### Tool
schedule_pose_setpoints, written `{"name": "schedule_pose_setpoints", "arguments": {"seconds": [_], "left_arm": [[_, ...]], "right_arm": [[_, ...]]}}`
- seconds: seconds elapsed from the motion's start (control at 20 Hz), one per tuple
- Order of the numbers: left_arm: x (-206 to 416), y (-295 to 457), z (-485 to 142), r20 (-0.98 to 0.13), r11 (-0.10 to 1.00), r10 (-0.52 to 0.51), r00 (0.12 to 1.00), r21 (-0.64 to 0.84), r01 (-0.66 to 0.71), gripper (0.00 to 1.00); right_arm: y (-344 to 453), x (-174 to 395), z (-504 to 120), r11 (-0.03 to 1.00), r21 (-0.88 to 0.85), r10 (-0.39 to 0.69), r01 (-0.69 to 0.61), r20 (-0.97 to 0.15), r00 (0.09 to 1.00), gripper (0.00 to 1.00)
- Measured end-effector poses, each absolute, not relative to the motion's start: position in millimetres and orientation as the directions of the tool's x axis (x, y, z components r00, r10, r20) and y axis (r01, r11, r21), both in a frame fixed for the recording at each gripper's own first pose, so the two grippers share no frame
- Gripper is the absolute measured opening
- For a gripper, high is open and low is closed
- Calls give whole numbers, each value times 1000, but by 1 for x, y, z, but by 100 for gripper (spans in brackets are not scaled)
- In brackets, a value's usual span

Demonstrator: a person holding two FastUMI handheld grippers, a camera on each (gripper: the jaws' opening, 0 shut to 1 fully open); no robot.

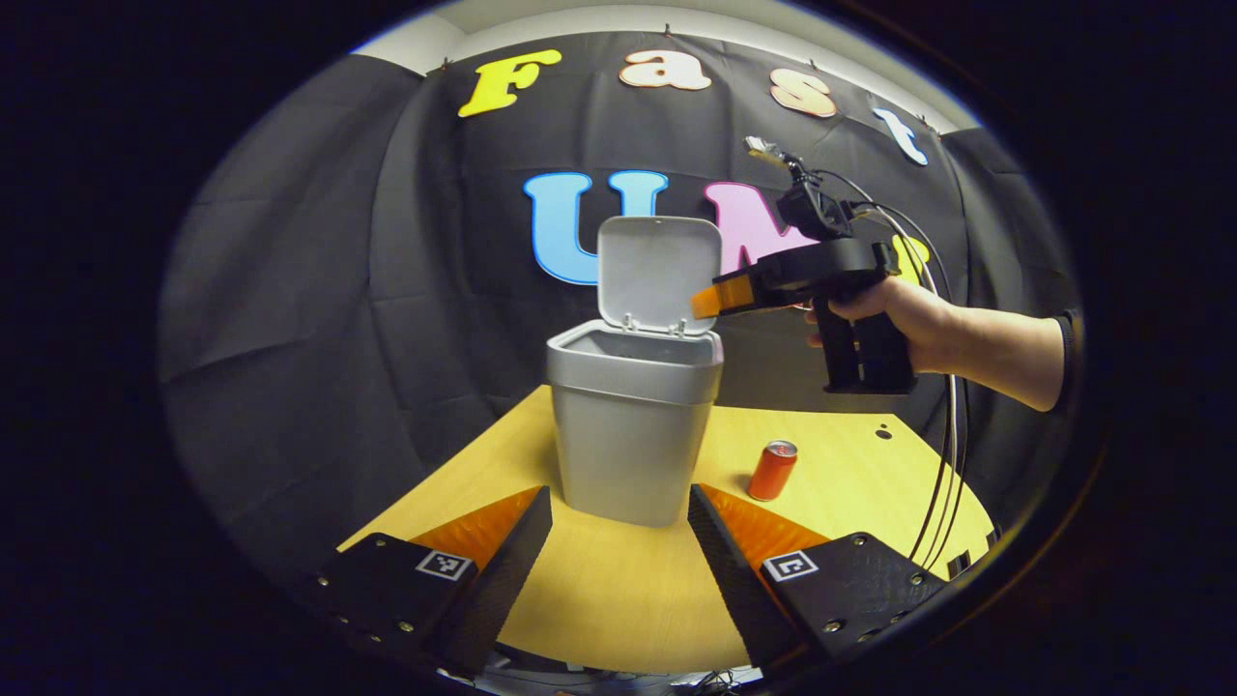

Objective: Press the lid of the desktop garbage bin to open it, pick up the crumpled paper on the desktop and throw it into the bin, then pick up the pop can on the desktop and drop it into the bin, and finally close the garbage bin lid.

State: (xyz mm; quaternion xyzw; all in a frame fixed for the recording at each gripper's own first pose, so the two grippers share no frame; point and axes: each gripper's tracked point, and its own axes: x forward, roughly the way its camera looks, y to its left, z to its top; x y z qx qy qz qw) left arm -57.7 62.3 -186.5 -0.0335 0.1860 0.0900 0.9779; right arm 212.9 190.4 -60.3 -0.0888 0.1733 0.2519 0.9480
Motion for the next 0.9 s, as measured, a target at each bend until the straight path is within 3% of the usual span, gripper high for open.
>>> {"name": "schedule_pose_setpoints", "arguments": {"seconds": [0.25,0.45,0.9], "left_arm": [[-20,24,-210,-360,995,65,931,-46,-87,93],[18,-11,-242,-370,998,-15,929,-58,-7,94],[115,-72,-304,-361,989,-145,921,-66,130,94]], "right_arm": [[116,199,-54,916,-97,343,-390,-315,885,99],[38,190,-46,961,-161,192,-226,-202,960,98],[-88,149,-81,991,-134,-24,6,-134,991,98]]}}
